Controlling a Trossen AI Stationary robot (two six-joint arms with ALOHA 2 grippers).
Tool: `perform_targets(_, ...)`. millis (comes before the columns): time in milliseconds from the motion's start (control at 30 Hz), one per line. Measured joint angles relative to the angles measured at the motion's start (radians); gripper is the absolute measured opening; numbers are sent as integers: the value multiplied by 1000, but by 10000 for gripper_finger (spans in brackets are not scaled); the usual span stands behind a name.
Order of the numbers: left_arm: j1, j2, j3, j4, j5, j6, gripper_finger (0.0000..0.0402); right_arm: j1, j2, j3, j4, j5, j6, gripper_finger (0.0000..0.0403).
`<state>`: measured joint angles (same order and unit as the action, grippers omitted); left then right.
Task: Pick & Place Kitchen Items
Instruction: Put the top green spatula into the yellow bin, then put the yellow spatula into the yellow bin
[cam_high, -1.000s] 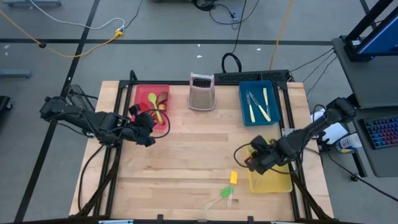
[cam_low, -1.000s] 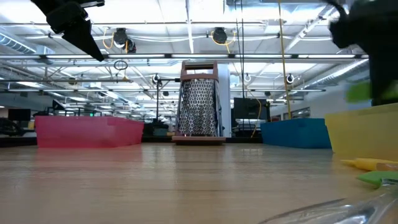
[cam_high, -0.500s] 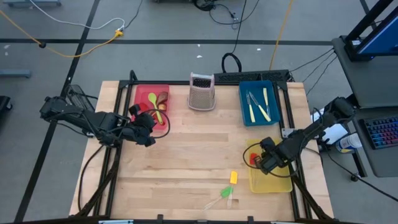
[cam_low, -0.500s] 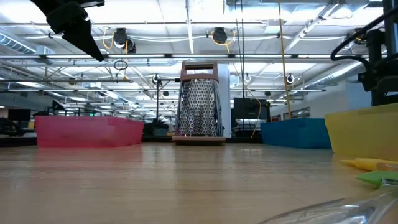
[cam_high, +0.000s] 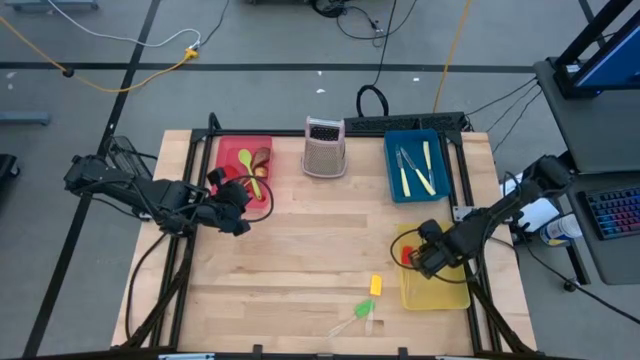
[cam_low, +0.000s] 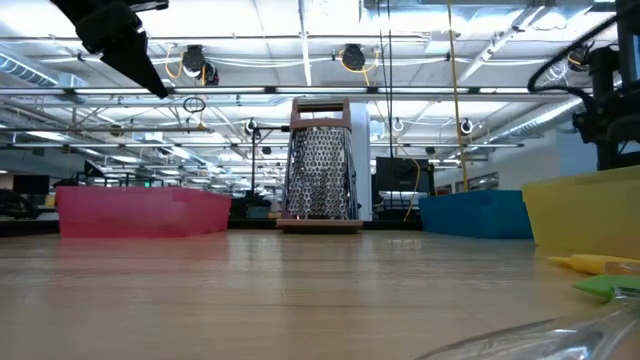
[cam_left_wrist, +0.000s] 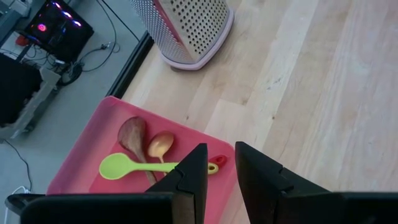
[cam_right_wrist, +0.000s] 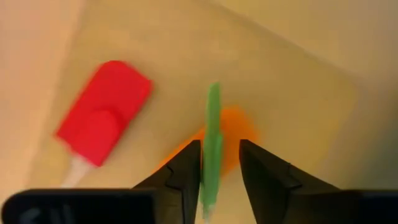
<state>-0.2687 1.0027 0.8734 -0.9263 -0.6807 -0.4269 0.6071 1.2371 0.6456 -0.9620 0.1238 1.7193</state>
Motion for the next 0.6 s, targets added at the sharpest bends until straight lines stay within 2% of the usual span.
perform_targets(233, 0, 0, 0, 16, 0, 0, 88, -12, -98, 66, -122, 17, -20, 97)
perform_targets(333, 0, 0, 0, 16, 0, -4, 88, -12, -133, 99, -93, 94, -78, 88)
perform_targets(467, 0, 0, 0, 18, 0, -5, 88, -12, -159, 139, 65, 172, -293, 78)
perform_targets(600, 0, 0, 0, 20, 0, -6, 88, -11, -153, 143, 407, 209, -656, 65)
